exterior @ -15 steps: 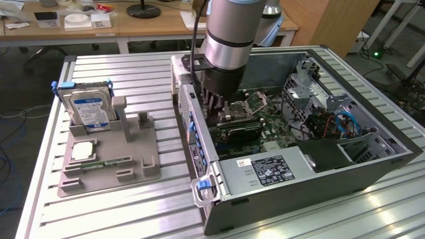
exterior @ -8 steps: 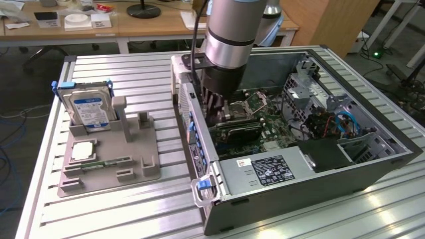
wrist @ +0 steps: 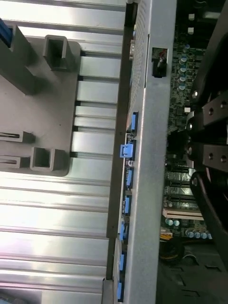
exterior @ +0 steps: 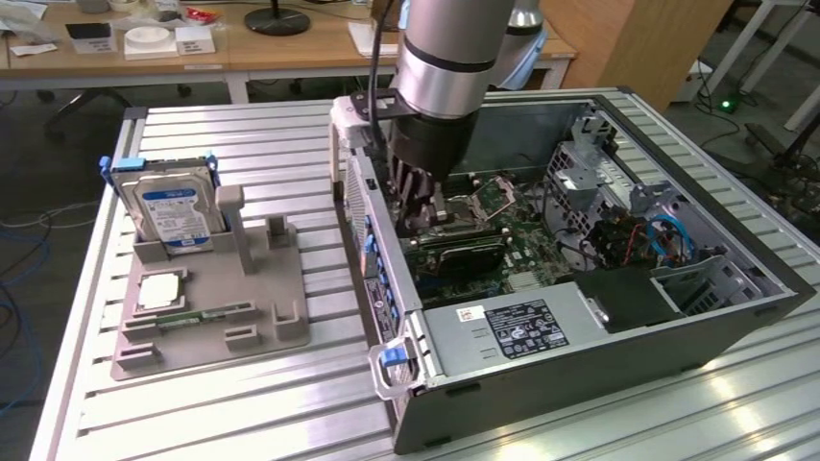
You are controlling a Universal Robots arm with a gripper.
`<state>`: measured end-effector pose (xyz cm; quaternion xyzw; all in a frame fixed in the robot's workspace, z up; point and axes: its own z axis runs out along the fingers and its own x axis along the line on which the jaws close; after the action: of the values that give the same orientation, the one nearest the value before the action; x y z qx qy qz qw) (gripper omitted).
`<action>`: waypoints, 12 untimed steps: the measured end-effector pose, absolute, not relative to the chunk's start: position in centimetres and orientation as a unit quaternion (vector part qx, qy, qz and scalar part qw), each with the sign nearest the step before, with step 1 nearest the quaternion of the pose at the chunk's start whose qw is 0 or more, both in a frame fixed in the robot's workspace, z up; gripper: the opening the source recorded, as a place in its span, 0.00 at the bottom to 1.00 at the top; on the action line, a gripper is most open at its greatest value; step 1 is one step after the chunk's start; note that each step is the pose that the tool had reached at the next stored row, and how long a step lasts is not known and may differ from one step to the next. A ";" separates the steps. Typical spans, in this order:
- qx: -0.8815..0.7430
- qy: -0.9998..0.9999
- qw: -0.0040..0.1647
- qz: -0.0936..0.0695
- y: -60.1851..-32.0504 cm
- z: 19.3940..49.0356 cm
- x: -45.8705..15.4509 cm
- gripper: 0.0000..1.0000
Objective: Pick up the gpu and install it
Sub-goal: 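Press down on the gpu until it lock into place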
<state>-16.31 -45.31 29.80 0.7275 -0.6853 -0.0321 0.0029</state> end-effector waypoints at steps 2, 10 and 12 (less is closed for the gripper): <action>0.728 -0.685 0.003 -0.032 -45.3 29.8 -16.3 0.11; 0.732 -0.681 0.003 -0.032 -45.5 29.8 -16.8 0.11; 0.733 -0.680 0.003 -0.032 -45.5 29.8 -17.0 0.11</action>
<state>-16.96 -45.54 29.81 0.7327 -0.6797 -0.0321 0.0032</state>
